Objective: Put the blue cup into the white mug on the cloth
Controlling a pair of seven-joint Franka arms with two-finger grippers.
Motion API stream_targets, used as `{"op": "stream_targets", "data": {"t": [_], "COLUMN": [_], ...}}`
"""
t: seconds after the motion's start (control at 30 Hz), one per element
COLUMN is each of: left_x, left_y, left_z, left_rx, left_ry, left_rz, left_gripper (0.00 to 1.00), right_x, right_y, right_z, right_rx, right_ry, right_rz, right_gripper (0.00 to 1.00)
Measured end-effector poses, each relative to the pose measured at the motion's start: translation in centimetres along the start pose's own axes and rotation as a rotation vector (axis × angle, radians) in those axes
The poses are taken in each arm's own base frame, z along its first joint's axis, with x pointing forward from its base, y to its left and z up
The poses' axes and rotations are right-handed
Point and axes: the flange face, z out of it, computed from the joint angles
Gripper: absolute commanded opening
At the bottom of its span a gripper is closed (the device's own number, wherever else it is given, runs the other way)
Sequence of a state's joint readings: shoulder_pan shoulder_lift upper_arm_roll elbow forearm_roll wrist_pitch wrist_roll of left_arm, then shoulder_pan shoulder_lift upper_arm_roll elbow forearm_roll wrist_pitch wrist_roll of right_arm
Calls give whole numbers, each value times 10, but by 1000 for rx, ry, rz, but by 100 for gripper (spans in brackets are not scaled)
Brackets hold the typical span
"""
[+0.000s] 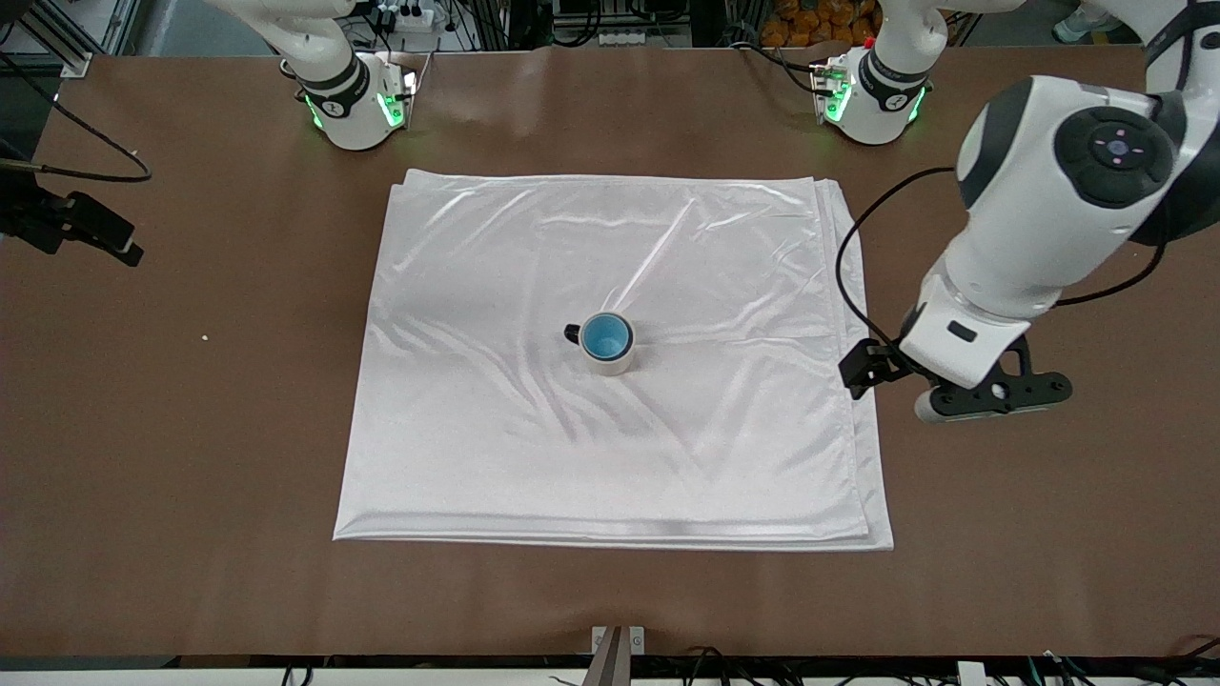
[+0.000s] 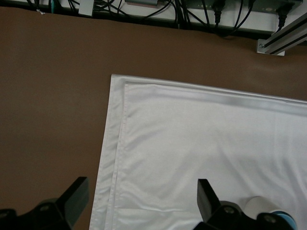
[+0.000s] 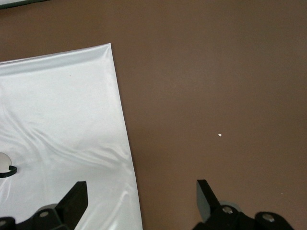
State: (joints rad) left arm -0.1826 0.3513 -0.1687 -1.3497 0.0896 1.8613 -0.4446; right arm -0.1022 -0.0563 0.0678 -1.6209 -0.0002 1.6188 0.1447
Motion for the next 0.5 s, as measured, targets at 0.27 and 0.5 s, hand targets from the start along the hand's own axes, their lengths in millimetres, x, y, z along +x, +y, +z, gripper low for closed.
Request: {"op": "stream_targets", "data": {"t": [0.27,0.5], "left_x": [10,15], "left_y": [-41,-81], "left_z": [2,-1], "left_rx": [17,11], "left_ry": [-40,-78], "left_rz": [70,96], "left_gripper": [100,100], "right_x": [0,0], "right_y": [-1,-1], "right_z": [0,0], "right_rx": [0,0], "right_ry": [1,1], "right_rz": [-1,-1], "right_gripper": [100,100]}}
